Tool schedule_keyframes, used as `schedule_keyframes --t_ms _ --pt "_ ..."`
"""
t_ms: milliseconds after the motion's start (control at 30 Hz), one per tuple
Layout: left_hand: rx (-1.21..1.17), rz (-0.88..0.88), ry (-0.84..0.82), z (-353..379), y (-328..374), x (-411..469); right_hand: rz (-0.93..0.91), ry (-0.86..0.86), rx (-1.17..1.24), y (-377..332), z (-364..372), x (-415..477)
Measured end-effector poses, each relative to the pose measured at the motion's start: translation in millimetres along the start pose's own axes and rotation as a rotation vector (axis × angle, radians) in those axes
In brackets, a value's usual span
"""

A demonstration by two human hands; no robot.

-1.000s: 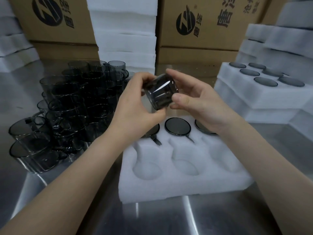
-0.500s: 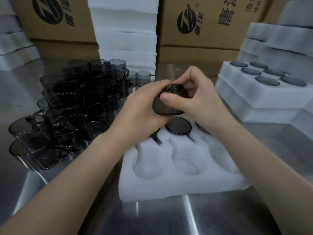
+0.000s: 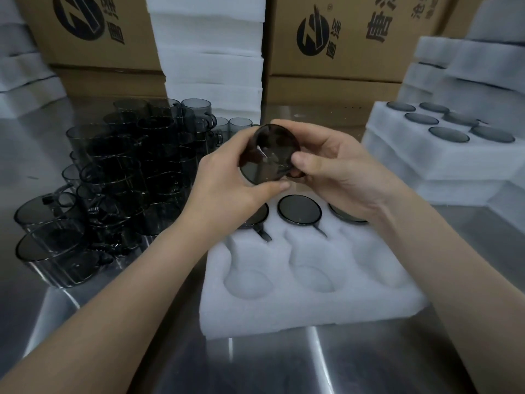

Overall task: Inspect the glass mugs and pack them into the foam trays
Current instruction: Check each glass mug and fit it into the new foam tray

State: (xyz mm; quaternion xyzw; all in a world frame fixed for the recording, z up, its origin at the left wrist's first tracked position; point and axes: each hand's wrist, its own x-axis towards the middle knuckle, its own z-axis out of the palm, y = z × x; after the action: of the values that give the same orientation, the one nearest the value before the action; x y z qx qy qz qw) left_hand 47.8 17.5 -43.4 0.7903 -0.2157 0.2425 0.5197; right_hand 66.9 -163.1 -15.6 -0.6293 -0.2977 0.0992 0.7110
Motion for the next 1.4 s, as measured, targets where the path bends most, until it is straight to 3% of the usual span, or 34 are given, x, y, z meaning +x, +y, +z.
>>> schedule_keyframes --t_ms 367,567,733,867,1133,1400 --pt "0.129 0.119 -0.081 2 5 0 -0.115 0.307 -0.365 -1 13 -1" --pt "0.165 0.14 -0.087 2 2 1 -0.191 0.408 -0.325 1 12 0" --pt "0.052 0.076 0.037 1 0 0 -0.092 0.314 -0.085 -1 5 1" --pt "-0.023 0.031 0.068 -2 0 -2 0.003 0.2 -0.328 3 7 -1" --pt "0.117 -0.054 0.04 0 3 -3 -0.144 0.216 -0.378 5 12 -1" --pt "0.167 -0.079 0.095 2 -1 1 -0.142 0.09 -0.126 5 13 -2"
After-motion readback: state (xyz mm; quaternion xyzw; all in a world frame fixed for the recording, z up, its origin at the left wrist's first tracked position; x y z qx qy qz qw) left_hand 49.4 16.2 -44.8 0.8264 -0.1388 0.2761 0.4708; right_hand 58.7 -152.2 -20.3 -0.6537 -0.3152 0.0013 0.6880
